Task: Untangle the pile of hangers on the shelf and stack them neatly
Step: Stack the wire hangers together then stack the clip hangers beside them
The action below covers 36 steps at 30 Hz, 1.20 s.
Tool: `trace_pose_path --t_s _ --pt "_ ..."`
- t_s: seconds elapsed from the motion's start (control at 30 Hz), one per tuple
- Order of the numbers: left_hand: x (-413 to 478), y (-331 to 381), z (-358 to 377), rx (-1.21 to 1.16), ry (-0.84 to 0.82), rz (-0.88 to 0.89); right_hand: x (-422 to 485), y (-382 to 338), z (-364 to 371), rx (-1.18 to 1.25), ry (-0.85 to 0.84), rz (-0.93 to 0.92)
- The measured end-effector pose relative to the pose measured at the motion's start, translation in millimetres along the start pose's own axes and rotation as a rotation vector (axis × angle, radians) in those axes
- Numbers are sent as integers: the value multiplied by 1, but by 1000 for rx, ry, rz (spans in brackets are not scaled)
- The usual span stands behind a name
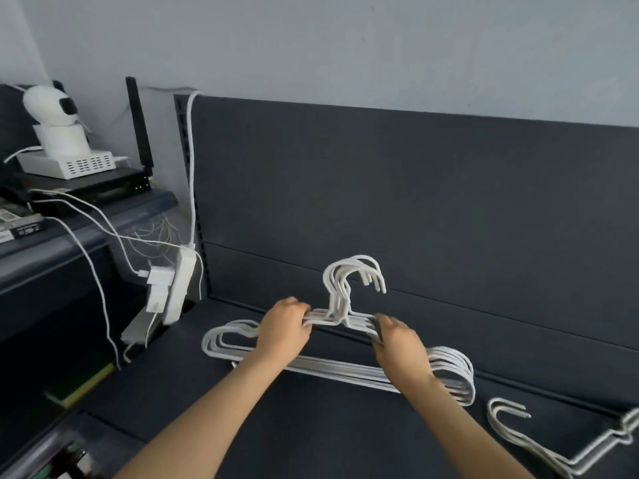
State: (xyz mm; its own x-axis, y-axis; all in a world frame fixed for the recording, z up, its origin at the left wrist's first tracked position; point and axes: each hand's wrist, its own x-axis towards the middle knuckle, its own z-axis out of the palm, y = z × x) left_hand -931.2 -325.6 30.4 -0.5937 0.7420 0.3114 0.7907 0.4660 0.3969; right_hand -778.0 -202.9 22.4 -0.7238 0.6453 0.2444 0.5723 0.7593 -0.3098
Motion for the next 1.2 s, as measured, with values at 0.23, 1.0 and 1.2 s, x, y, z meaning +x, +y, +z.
trace_pose_path --t_s 0.23,1.0,1.2 --pt "0 -16 15 174 -66 -111 -4 1 11 -167 35 139" --pt "-1 0 23 94 -138 46 -3 22 23 -179 235 -51" --pt "-4 -6 17 87 -149 90 -4 20 27 -200 314 -51"
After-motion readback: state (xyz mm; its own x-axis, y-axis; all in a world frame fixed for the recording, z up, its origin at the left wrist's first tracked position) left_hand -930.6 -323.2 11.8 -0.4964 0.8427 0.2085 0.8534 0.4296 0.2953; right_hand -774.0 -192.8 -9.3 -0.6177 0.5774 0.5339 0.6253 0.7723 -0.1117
